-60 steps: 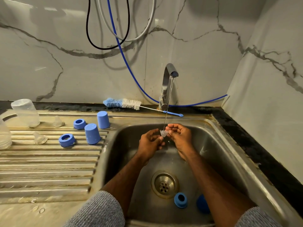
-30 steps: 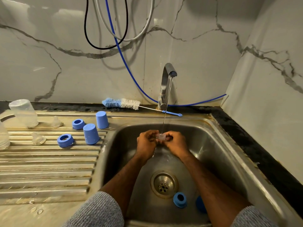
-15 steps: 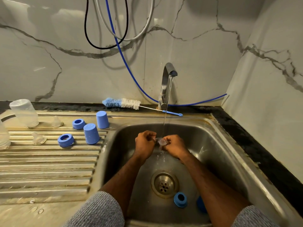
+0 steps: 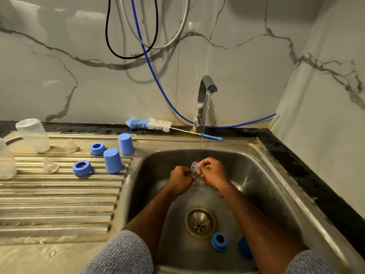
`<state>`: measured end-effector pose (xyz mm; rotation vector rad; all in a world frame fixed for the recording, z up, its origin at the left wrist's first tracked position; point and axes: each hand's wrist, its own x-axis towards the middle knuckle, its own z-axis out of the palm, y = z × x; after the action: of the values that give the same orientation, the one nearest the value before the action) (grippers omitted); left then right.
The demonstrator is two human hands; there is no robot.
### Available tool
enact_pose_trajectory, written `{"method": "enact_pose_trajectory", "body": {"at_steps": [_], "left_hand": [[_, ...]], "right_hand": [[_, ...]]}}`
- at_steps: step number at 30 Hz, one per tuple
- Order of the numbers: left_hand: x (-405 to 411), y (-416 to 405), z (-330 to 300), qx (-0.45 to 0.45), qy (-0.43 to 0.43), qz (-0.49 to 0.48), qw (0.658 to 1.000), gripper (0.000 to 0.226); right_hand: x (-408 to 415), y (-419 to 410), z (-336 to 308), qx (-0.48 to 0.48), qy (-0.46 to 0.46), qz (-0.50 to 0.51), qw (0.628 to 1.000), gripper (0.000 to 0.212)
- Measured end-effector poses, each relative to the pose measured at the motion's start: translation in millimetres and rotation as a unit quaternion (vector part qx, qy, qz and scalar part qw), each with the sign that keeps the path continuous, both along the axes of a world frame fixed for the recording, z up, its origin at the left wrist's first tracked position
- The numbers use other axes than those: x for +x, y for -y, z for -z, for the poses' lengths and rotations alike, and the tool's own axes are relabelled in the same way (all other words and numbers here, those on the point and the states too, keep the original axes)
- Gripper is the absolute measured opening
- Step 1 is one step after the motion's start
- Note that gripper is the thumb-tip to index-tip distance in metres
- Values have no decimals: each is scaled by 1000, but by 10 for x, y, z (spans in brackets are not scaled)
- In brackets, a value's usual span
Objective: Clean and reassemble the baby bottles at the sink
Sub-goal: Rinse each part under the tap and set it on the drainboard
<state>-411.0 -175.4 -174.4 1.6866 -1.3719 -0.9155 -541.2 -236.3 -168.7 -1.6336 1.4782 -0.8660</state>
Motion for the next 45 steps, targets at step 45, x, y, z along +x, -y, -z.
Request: {"method": "enact_pose_trajectory", "body": {"at_steps": [45], "left_hand": [[117,-215,-215,-101,67,-60,991,29]], "right_hand": [[70,-53,-85,8,33,-27,999,3]]}}
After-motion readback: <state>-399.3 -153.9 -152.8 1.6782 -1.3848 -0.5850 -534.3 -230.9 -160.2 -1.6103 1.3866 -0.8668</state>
